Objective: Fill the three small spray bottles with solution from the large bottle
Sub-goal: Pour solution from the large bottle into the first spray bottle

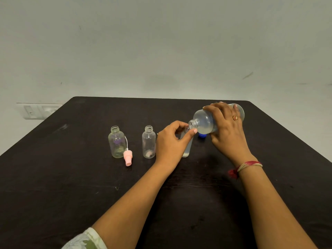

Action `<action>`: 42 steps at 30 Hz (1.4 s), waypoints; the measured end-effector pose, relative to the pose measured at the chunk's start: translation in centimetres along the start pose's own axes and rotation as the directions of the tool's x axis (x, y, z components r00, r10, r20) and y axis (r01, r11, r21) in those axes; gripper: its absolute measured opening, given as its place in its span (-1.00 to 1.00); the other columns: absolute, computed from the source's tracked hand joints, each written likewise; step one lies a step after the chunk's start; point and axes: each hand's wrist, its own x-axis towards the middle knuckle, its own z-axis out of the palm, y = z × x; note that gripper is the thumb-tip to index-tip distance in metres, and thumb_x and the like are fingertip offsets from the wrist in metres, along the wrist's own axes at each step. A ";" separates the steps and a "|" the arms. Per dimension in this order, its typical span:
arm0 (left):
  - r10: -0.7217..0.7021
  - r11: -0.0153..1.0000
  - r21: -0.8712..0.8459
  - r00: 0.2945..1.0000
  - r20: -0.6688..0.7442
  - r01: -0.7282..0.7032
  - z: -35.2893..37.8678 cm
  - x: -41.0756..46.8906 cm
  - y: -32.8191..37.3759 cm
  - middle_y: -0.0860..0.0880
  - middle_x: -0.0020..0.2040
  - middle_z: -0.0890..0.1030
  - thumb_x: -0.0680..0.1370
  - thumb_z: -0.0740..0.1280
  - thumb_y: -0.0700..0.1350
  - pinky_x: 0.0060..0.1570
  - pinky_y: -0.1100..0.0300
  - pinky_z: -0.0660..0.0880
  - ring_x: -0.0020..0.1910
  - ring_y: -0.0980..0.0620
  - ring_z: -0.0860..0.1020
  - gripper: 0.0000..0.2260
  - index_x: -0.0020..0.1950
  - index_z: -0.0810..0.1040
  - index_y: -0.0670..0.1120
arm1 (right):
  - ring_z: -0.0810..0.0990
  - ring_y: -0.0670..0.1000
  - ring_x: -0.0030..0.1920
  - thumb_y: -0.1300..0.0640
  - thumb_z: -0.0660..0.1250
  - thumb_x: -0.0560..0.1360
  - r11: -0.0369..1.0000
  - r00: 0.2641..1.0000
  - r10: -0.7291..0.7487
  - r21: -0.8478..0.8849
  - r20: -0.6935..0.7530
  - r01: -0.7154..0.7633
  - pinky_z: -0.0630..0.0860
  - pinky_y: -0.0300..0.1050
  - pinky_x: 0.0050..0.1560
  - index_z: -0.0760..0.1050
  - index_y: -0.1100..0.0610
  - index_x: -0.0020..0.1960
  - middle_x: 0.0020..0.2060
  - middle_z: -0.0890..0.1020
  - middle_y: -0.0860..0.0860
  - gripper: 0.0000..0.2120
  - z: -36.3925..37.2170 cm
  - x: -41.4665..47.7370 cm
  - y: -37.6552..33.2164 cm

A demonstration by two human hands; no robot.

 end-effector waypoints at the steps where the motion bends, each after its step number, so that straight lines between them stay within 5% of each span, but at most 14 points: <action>1: 0.001 1.000 0.000 1.000 -0.002 -0.001 0.0 0.0 0.0 0.16 -0.18 0.64 0.44 0.47 0.08 -0.17 0.26 0.55 -0.13 0.20 0.60 -0.82 -0.07 0.63 0.01 | 0.37 0.17 0.33 0.36 0.45 0.24 1.000 1.000 0.001 0.005 0.000 -0.001 0.00 0.16 0.47 0.33 0.04 0.31 0.23 0.43 0.11 -0.30 0.0 0.0 0.0; 32: -0.008 1.000 0.017 1.000 0.006 0.008 0.0 0.0 0.1 0.14 -0.16 0.65 0.44 0.46 0.10 -0.15 0.24 0.56 -0.11 0.20 0.60 -0.80 -0.06 0.63 0.01 | 0.37 0.17 0.32 0.34 0.44 0.25 0.999 1.000 0.006 0.033 -0.005 -0.006 0.02 0.15 0.47 0.34 0.05 0.32 0.24 0.43 0.11 -0.32 -0.2 0.0 0.0; 36: -0.012 1.000 0.009 1.000 0.007 0.012 0.0 0.0 0.1 0.14 -0.15 0.66 0.44 0.46 0.09 -0.13 0.21 0.57 -0.11 0.20 0.61 -0.80 -0.06 0.64 0.00 | 0.40 0.10 0.29 0.26 0.45 0.29 0.972 0.993 0.121 0.203 0.003 -0.119 0.07 0.11 0.46 0.33 0.06 0.34 0.21 0.46 0.04 -0.34 -0.1 -0.2 -0.3; 42: -0.030 0.999 0.014 0.999 0.020 0.030 0.0 -0.1 0.3 0.14 -0.14 0.65 0.40 0.50 0.10 -0.12 0.17 0.58 -0.10 0.21 0.60 -0.78 -0.05 0.64 0.03 | 0.52 0.06 0.17 -0.08 0.56 0.25 0.840 0.901 0.429 0.397 -0.066 -0.371 0.43 0.23 0.21 0.33 0.00 0.25 0.15 0.53 -0.06 -0.32 0.0 -0.2 0.4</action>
